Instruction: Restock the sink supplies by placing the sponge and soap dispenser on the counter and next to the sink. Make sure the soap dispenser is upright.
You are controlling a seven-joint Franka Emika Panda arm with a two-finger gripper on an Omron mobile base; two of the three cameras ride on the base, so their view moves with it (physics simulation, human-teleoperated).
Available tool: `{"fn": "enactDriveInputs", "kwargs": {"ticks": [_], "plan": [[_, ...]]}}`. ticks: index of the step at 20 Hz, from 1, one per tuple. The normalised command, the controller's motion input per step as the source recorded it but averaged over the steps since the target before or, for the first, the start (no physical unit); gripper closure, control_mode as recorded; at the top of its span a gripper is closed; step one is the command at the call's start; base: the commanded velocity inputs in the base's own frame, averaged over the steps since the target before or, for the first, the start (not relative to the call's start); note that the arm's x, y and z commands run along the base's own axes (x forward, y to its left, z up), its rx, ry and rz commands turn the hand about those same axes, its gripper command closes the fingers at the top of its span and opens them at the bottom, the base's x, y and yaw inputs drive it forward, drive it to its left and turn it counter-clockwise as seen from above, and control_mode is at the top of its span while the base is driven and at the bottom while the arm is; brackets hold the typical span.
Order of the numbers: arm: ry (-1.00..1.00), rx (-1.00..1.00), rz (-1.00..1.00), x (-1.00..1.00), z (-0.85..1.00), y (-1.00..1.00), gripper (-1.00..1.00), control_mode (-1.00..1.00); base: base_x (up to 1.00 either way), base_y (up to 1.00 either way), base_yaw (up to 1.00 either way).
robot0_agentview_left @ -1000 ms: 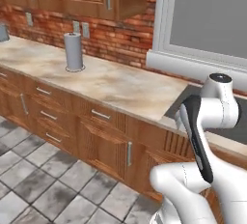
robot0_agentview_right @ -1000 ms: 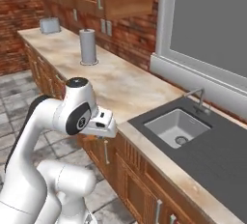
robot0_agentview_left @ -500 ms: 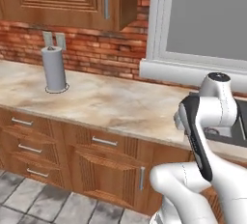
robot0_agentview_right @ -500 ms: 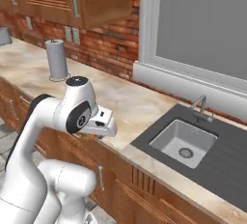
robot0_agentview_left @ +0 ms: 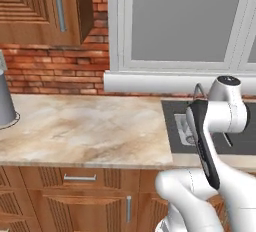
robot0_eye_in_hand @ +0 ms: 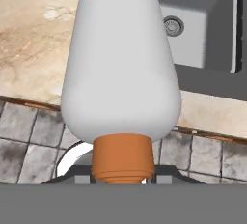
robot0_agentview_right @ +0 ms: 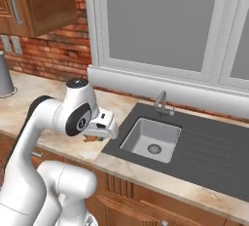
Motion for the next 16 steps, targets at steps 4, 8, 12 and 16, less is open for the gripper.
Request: {"fn": "enactDriveInputs", "kwargs": {"ticks": [4, 8, 12, 16], "plan": [[0.55, -0.2, 0.03, 1.0, 0.0, 0.16, 1.0, -1.0, 0.0, 0.0, 0.0], [0.44, -0.23, 0.26, 1.0, 0.14, 0.18, 1.0, -1.0, 0.0, 0.0, 0.0], [0.4, -0.25, 0.29, 1.0, 0.17, 0.22, 1.0, -1.0, 0.0, 0.0, 0.0], [0.24, -0.14, 0.4, 1.0, 0.0, 0.14, 1.0, -1.0, 0.0, 0.0, 0.0]]}}
